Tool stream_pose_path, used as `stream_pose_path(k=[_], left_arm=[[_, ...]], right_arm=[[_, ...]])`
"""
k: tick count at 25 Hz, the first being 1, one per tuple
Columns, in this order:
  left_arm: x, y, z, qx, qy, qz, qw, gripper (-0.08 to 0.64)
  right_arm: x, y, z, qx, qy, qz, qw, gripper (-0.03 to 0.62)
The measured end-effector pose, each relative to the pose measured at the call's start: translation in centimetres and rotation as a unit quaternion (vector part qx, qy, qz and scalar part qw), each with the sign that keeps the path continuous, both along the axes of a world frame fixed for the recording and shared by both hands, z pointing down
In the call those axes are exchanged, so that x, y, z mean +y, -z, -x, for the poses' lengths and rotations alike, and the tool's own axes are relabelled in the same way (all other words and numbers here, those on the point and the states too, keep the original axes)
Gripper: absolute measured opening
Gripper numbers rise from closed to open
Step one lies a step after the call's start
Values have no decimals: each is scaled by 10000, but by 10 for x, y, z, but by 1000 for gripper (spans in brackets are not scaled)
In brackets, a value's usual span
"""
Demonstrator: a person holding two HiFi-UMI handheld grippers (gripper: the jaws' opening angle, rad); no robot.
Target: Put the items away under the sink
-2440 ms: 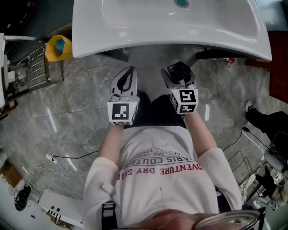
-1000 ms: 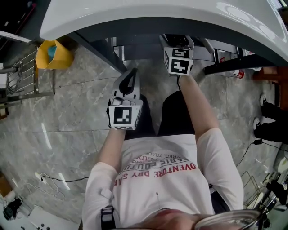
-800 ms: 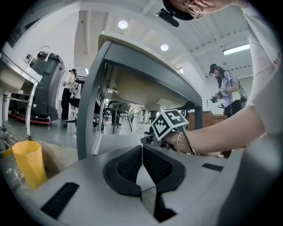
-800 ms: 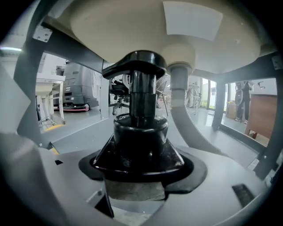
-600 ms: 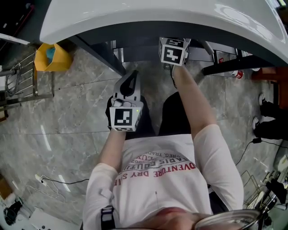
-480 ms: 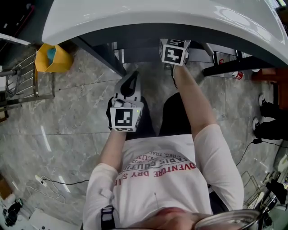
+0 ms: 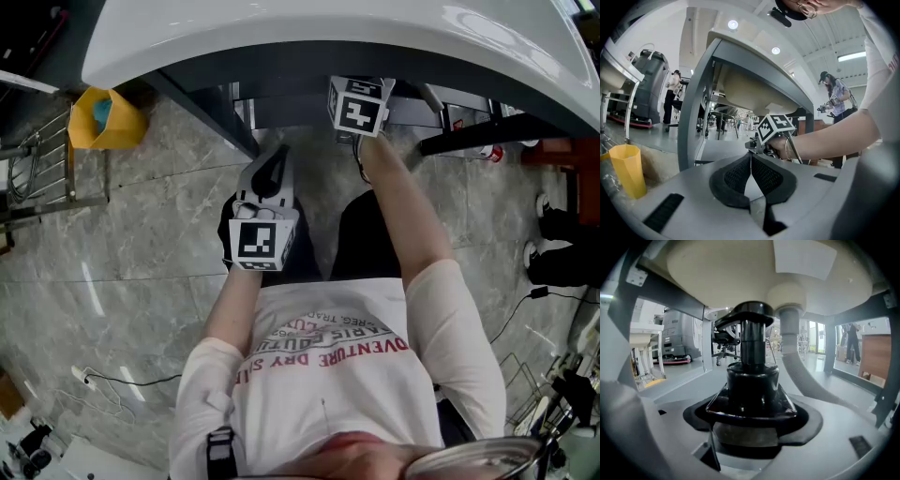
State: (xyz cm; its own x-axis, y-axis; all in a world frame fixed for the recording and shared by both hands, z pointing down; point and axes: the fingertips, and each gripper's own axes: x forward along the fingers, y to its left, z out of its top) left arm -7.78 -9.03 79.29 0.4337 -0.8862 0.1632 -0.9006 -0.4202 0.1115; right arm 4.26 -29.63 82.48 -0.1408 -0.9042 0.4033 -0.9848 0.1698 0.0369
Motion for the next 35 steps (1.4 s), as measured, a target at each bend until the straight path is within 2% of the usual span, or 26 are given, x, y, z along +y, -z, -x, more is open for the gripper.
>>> stream_pose_path(k=[2, 6, 11, 12, 13, 14, 15, 18, 21, 26, 30, 35], left_arm=[[0, 1, -2, 27, -13, 8, 10000, 28], [-1, 5, -6, 119, -3, 30, 9999, 28], [0, 6, -12, 244, 4, 24, 9997, 28], [0, 6, -14, 256, 11, 22, 9997, 28], [1, 5, -17, 278, 20, 29, 9996, 28], [1, 4, -19, 313, 31, 37, 9995, 28], [0, 3, -22, 357, 39, 41, 9993, 28], [-3, 2, -33, 401, 11, 40, 9992, 28], [-4, 1, -42, 306, -40, 203, 9993, 28], [3, 24, -50, 268, -91, 700, 9971, 28], [10, 62, -54, 369, -31, 998, 9943, 28], [30, 118, -66, 373, -65, 1273, 9911, 28]], right_arm=[[9, 5, 0, -132, -79, -92, 9998, 373], [37, 8, -7, -78, -139, -264, 9995, 373], [81, -6, -4, -202, 237, -226, 9993, 366], [89, -8, -3, -249, 299, -228, 9990, 327], [97, -9, -4, -274, 294, -250, 9989, 228], [104, -10, -6, -292, 253, -289, 9988, 99], [109, -10, -8, -334, 226, -326, 9987, 67], [119, -11, -11, -691, 253, -266, 9969, 35], [130, -7, -12, -1020, 408, -157, 9938, 25], [155, 30, -14, -954, 520, -128, 9940, 25], [169, 78, -10, -915, 672, -189, 9934, 25], [193, 137, -7, -912, 922, 63, 9915, 25]])
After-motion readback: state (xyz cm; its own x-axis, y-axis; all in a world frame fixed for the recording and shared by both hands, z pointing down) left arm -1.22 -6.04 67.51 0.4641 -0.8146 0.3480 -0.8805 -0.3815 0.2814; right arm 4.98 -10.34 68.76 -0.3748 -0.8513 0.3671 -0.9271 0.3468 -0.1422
